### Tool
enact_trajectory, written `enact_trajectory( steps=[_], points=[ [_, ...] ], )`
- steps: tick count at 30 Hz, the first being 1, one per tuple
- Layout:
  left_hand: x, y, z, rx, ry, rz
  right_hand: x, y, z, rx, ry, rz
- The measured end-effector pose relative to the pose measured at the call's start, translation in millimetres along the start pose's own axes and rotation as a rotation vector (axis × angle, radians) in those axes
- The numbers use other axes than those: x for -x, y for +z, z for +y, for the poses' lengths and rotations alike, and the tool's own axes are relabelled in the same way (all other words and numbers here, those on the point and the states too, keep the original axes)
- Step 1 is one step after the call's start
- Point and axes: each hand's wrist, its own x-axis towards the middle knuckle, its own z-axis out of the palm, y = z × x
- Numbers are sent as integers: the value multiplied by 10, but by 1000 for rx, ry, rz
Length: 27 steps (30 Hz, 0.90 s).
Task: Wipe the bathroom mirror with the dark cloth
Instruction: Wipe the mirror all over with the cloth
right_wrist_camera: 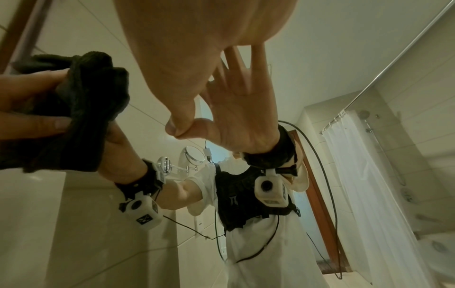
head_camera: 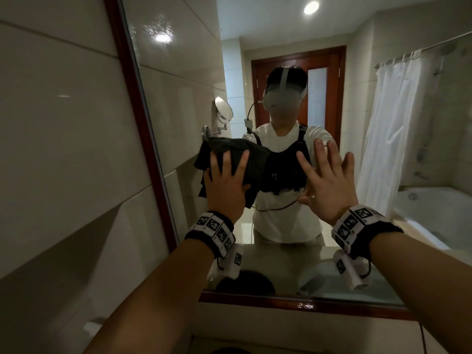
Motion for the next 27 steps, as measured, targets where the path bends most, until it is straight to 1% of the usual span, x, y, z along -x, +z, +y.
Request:
enact_trajectory(
  steps=[4,9,12,15,20,24,27],
  points=[
    [7,-42,-232,21,-106,-37,-8,0,4,2,5,-2],
    [-43,-125,-627,-1,-298,-91,-13,14,11,6,5,2],
    [-54,-175,-863,49,-357,-131,-17,14,13,15,11,2],
    [-24,-203,-977,61,-383,-120,-13,8,11,14,12,-1],
    [-45,-210,-966,157,-426,-126,-21,16,11,8,19,-14],
    [-102,-256,-897,218,-442,-113,-19,20,5,11,19,-21],
    [-218,-326,-879,204,-421,-92,-20,32,12,5,16,-23]
  ],
)
